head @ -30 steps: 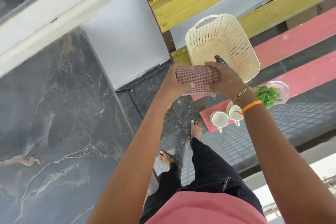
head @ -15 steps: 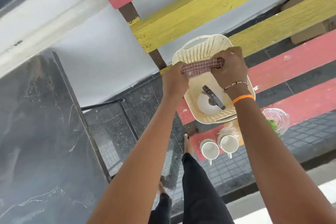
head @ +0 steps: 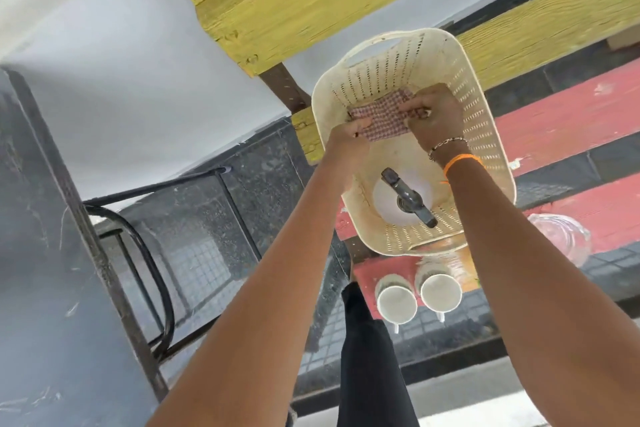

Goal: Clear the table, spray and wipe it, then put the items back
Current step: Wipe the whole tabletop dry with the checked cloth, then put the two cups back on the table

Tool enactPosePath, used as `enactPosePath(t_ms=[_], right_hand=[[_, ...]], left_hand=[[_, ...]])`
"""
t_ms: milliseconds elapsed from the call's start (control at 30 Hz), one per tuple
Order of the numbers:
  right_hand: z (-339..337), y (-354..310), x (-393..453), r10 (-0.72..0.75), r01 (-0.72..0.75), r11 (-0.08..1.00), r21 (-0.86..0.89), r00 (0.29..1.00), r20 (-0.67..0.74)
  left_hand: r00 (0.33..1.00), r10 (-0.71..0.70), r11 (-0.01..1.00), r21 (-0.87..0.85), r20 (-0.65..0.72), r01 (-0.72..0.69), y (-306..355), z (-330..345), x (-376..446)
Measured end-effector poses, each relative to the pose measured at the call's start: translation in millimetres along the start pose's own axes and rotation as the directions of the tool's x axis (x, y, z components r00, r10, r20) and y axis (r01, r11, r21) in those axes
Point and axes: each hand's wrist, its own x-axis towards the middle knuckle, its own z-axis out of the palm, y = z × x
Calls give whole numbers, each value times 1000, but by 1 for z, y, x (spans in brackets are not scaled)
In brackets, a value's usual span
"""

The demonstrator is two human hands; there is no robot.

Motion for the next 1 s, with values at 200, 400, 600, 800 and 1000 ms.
enactPosePath(t_ms=[200, 400, 600, 800, 1000], right_hand=[[17, 14, 13, 99, -44, 953, -299, 980, 174], [-12, -8, -11, 186, -153, 974, -166, 961, 206], [-54, -38, -92, 130, -144, 977, 160, 987, 97], [-71, -33, -185, 111, -112, 985, 129, 994, 20], [-50, 32, -268, 369, -369, 929, 5, 929, 10]], left_hand=[[990, -127, 968, 226, 67, 109, -1, 14, 15], [999, 53, 996, -69, -9, -53, 11, 4, -20], [993, 17, 977, -207, -114, -40, -17, -10, -96], [996, -92, 995, 28, 5, 92, -89, -12, -145], [849, -479, 878, 110, 222, 467, -159, 6, -162]])
